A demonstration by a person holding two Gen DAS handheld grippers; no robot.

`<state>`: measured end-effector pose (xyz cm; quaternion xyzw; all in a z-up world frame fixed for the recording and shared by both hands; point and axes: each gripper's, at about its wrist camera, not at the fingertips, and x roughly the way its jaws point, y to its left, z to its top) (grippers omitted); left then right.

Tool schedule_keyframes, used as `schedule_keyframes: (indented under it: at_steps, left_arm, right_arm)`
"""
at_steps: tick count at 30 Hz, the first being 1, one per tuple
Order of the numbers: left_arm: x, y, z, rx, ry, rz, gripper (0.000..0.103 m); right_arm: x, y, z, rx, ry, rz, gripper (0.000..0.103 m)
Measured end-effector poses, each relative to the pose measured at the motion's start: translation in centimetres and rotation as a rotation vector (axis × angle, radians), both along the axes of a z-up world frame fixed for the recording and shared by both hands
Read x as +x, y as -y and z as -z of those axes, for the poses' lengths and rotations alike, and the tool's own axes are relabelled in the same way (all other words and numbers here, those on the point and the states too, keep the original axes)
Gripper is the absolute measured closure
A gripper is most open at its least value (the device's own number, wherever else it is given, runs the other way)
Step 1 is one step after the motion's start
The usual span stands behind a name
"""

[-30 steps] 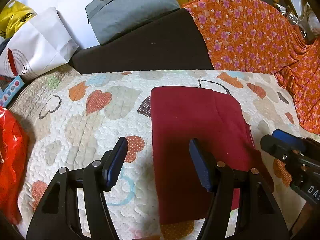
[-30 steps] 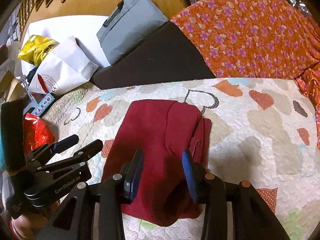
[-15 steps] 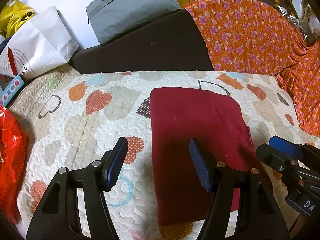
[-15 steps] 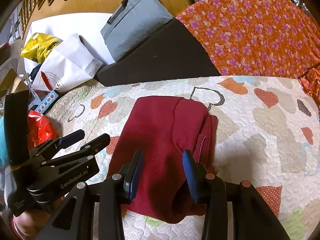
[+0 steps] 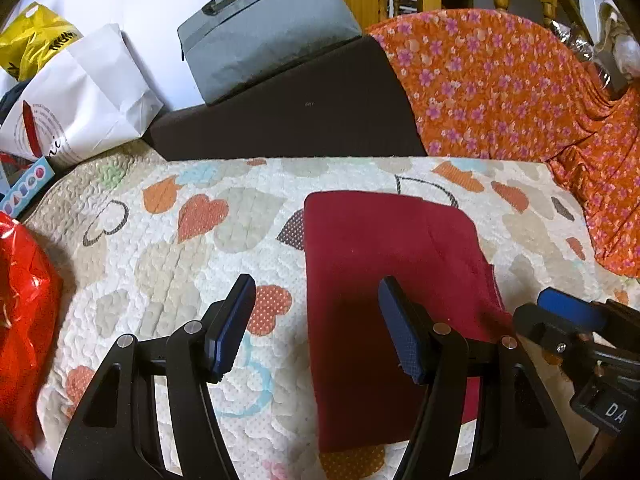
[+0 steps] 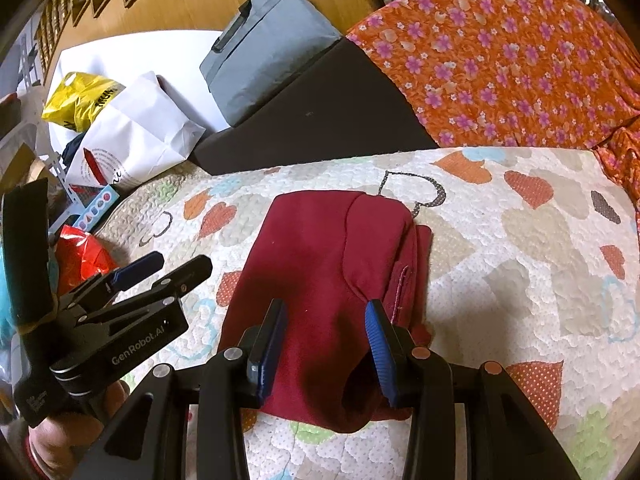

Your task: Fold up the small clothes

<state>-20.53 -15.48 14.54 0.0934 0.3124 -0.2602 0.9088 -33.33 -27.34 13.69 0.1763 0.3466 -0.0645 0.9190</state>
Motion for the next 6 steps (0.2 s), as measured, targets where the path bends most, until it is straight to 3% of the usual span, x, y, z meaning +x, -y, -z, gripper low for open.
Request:
schedule_keyframes:
  at_steps: [6]
  left_arm:
    - [0.32,-0.10,0.07,-0.001,-0.023,-0.008,0.040]
  right_arm:
    - [-0.42,0.33,-0.03,0.003,0.001,0.013,0.064]
